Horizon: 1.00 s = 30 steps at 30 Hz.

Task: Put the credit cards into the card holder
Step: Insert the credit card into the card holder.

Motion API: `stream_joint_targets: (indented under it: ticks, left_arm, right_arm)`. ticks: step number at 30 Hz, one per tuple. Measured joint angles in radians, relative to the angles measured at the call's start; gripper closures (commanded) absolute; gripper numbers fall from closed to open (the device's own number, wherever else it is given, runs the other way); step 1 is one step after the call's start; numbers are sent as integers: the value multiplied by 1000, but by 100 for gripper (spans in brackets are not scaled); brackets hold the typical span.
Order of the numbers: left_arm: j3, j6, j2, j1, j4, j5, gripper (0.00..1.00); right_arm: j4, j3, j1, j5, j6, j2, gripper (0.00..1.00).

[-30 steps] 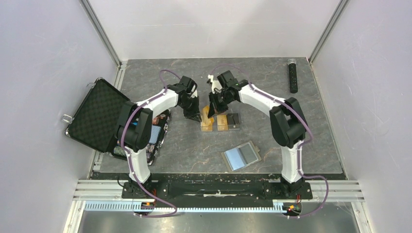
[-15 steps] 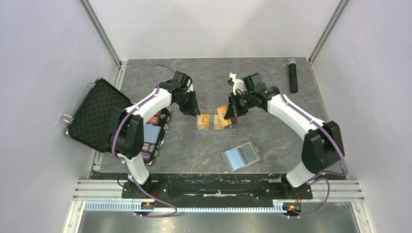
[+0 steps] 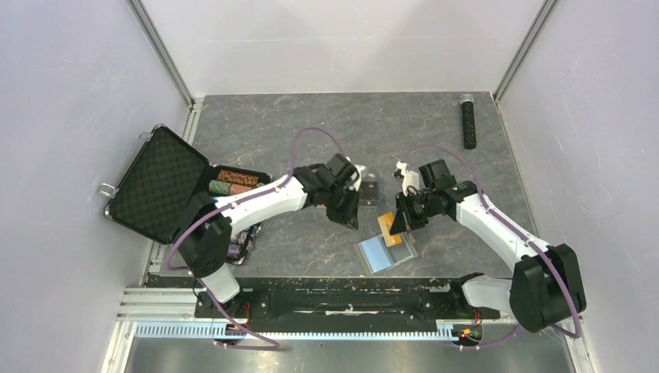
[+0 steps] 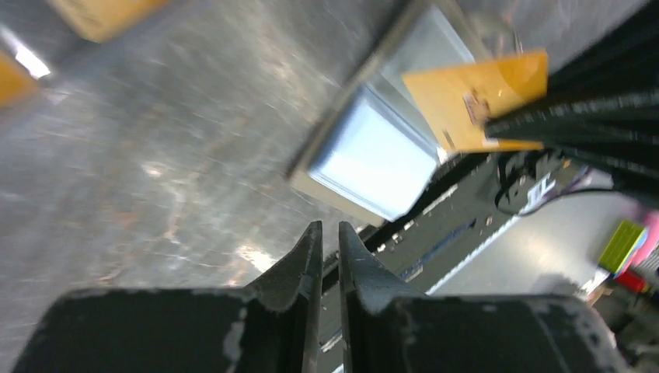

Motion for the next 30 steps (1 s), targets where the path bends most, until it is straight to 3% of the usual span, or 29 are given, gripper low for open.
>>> stream_joint_targets:
  ticks: [3, 7, 16, 30]
  left_arm:
    - [-40, -15, 4, -97, 33, 7, 84]
    - [-62, -39, 51, -148, 53, 13, 84]
    - [-65, -45, 157, -158, 69, 15, 84]
    - [-37, -45, 237, -157, 29, 25, 88]
  right_arm:
    - [-6, -61, -3, 17, -11, -35, 100]
    - [6, -124, -5, 50, -23, -40, 100]
    - [119, -218, -8, 11, -16, 34, 100]
    - [150, -204, -20, -112, -10, 116, 100]
